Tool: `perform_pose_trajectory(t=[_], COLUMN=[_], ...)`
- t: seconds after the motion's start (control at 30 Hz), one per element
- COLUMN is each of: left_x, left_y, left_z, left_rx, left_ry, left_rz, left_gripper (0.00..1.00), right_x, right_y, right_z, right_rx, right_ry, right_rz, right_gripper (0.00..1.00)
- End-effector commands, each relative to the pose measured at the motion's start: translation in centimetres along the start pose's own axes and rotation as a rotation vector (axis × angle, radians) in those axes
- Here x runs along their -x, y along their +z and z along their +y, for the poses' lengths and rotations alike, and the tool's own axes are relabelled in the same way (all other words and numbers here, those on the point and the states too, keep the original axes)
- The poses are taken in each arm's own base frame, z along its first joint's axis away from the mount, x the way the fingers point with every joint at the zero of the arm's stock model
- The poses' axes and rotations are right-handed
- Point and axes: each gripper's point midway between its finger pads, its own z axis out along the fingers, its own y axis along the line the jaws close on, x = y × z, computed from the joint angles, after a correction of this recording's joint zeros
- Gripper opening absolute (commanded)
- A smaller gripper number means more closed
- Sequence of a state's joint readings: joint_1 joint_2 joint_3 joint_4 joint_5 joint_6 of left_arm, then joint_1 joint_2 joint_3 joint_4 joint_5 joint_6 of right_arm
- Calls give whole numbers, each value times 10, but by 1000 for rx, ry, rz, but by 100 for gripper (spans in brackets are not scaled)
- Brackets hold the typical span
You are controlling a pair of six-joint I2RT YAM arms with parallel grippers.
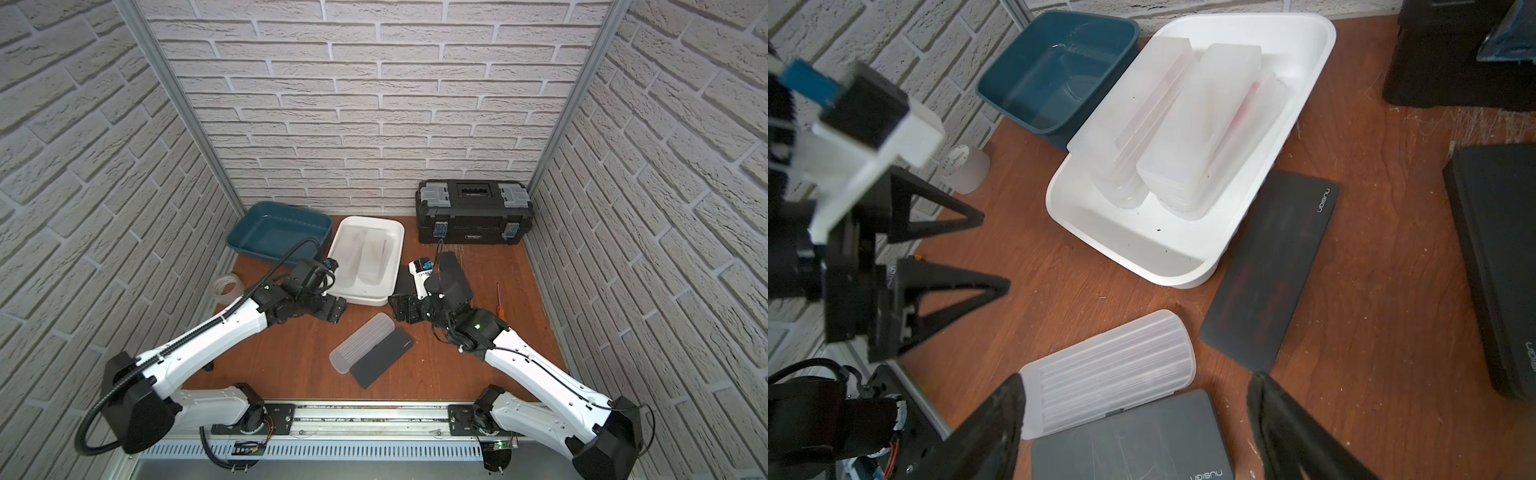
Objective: Place the pencil cases by color into the storage box
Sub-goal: Place the pencil case at the storage box, then pick up the pencil case from the center of the board.
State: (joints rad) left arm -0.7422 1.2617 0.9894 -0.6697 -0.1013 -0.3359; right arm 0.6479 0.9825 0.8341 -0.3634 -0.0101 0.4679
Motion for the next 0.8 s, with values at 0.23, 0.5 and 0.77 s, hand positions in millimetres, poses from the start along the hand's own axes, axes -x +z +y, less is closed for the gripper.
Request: perform_pose_trajectory(t=[0.23,0.5,0.77], left_x=[-29,-48,-57], left_y=[41,62,73], left_z=[-49,-61,-64], left_rx=[-16,-56,-67], left_ry=[157,208,221], left_rz=[8,54,92], left_gripper=[96,96,95], right_x=[2,-2,-6], right_y=[-5,-9,-9], right_z=[-2,0,0], right_rx=[31,52,61], right_ry=[51,72,88], right_rz=[-10,-5,14], right_gripper=[85,85,85])
